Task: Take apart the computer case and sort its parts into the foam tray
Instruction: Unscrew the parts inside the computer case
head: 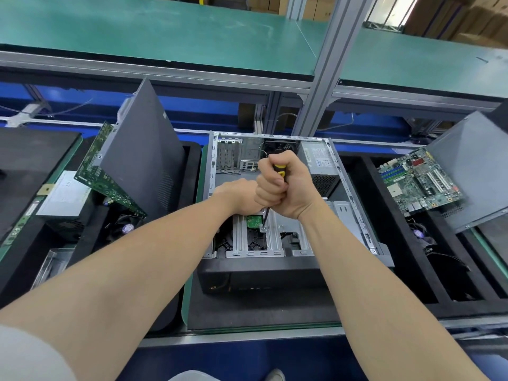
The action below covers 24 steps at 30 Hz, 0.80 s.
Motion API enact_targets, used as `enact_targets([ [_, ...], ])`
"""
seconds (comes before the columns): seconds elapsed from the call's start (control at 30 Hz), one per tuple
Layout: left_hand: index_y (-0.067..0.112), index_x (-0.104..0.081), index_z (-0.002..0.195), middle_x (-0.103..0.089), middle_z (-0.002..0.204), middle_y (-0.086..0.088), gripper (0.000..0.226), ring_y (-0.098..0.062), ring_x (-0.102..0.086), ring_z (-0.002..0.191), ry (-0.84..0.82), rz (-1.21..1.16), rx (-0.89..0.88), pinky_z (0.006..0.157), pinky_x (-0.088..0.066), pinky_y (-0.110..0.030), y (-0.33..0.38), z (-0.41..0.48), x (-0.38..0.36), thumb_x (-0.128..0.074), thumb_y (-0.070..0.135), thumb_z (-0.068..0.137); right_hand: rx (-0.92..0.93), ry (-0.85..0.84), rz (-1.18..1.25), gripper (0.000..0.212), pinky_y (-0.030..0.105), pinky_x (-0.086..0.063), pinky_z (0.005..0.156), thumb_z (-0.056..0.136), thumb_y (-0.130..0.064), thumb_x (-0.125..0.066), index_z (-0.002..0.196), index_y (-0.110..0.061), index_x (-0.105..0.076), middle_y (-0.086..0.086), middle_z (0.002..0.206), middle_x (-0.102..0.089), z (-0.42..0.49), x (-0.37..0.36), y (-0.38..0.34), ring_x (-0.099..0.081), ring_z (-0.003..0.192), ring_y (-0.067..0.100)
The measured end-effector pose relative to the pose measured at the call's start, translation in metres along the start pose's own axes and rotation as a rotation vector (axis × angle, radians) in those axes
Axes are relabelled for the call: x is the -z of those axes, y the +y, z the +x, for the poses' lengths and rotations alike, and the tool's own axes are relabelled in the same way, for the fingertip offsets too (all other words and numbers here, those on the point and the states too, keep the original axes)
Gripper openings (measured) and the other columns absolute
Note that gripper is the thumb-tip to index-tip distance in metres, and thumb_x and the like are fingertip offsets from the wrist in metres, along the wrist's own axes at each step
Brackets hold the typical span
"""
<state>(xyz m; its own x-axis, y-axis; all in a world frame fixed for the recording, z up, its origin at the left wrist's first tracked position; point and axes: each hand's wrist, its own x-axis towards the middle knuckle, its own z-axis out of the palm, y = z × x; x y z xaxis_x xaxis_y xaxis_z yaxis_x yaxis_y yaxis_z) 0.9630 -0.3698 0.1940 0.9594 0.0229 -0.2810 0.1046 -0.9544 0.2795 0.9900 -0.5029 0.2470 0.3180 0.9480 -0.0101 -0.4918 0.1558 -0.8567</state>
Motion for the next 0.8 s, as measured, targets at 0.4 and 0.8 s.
enact_targets([
  [0.4,0.023,-0.042,0.068,-0.052,0.071,0.003,0.024,-0.021,-0.054,0.068,-0.015,-0.018,0.082,0.072,-0.049,-0.039,0.005,-0.008,0.001,-0.030,0.042,0.073,0.227,0.569,-0.460,0.038,0.029,-0.049,0.055,0.107,-0.031,-0.050,0.078,-0.010,-0.062,0.012,0.063,-0.060,0.000,-0.029,0.011,-0.054,0.055,0.023],
  [0.8,0.022,-0.059,0.089,-0.065,0.089,0.001,0.043,-0.024,-0.063,0.084,-0.040,-0.007,0.119,0.081,-0.056,-0.041,0.008,-0.008,0.004,-0.031,0.049,0.072,0.461,0.782,-0.265,0.038,0.025,-0.020,0.049,0.090,-0.021,-0.049,0.053,-0.013,-0.042,0.001,0.051,-0.031,-0.010,-0.045,0.032,-0.022,0.048,0.017],
])
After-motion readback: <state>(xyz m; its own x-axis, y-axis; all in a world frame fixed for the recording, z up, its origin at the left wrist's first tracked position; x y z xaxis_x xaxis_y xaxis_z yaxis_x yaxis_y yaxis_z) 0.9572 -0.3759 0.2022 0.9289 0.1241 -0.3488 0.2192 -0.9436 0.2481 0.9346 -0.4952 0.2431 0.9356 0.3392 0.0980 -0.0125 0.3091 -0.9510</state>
